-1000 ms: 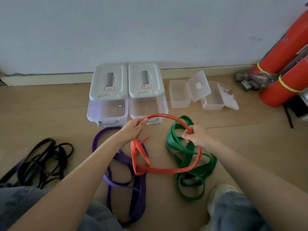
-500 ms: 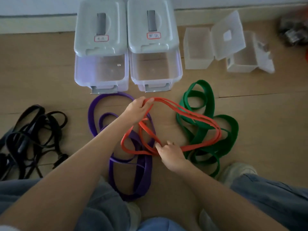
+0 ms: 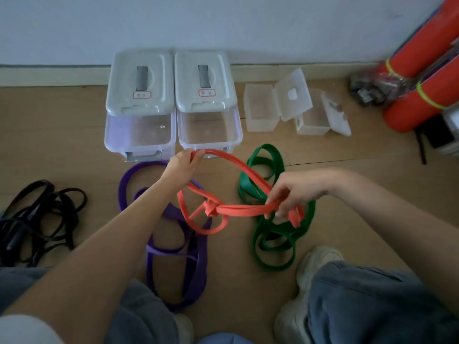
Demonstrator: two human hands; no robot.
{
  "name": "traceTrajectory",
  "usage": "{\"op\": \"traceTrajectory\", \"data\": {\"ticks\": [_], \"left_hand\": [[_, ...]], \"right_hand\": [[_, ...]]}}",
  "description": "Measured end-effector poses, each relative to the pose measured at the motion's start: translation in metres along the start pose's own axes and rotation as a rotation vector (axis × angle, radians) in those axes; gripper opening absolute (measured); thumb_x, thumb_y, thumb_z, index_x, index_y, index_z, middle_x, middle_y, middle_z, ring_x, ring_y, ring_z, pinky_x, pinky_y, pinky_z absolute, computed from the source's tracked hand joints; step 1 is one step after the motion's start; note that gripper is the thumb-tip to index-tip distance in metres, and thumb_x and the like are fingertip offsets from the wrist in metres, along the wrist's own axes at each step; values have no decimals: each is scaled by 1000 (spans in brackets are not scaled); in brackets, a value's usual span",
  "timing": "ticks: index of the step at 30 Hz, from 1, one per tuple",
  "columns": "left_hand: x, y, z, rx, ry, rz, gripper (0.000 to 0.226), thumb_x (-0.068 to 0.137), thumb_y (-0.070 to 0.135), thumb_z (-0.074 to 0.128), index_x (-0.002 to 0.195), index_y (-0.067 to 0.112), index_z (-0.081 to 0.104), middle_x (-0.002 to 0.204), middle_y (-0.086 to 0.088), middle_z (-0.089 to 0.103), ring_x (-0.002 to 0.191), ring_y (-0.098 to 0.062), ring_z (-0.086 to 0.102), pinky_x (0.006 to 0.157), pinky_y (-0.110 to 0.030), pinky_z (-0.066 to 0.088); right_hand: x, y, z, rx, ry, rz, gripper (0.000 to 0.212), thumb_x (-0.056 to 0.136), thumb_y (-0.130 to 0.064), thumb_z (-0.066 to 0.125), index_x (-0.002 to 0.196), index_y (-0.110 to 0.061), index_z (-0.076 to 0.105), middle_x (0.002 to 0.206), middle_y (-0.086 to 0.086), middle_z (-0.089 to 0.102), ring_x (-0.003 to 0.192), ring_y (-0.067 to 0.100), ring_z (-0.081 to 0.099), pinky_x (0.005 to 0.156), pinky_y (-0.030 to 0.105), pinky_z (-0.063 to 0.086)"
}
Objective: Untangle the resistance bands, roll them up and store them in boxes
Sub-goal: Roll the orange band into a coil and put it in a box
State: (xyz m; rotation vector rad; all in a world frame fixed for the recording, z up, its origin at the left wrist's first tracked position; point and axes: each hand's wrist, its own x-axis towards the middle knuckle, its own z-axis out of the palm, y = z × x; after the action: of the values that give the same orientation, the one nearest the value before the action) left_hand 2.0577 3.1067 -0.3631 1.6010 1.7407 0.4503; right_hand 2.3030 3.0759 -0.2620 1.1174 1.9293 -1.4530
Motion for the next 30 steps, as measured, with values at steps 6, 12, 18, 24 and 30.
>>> {"op": "traceTrajectory", "data": {"ticks": [6, 12, 18, 24, 30], "left_hand": [[-22, 10, -16, 13, 10, 6, 37, 98, 36, 40, 91, 2, 54, 72, -7, 49, 92, -37, 57, 66, -31, 31], [-36, 67, -53, 66, -24, 270, 33, 97, 34, 43, 95, 3, 57, 82, -12, 56, 76, -23, 51, 59, -21, 34], [-81, 123, -105, 109, -301, 515, 23, 96, 30, 48, 76, 19, 52, 59, 9, 43, 53, -3, 42, 51, -11, 36], [-113, 157, -142, -49, -362, 652, 26, 95, 25, 48, 69, 26, 46, 50, 17, 46, 46, 0, 42, 49, -11, 36], [-114, 152, -152, 69, -280, 718, 26, 90, 34, 49, 66, 27, 43, 51, 17, 46, 50, 1, 41, 52, -12, 35]], "right_hand": [[-25, -5, 24, -28, 124, -40, 21, 84, -10, 65, 90, -30, 71, 68, -16, 60, 63, -1, 55, 62, 15, 42], [3, 0, 58, -387, 147, 111, 40, 80, -14, 67, 120, -17, 63, 96, -6, 58, 80, 3, 52, 69, 10, 39], [-31, -48, 31, -58, 933, -223, 17, 78, -26, 73, 92, -17, 67, 85, -13, 62, 75, -1, 56, 67, 13, 40], [-72, -104, 4, -100, 1201, -324, 41, 66, -33, 79, 79, -24, 41, 82, -14, 36, 73, -1, 38, 65, 14, 32], [-88, -129, -7, -91, 851, -354, 46, 77, -42, 69, 114, -20, 53, 117, -9, 50, 107, 4, 48, 91, 22, 40]]}}
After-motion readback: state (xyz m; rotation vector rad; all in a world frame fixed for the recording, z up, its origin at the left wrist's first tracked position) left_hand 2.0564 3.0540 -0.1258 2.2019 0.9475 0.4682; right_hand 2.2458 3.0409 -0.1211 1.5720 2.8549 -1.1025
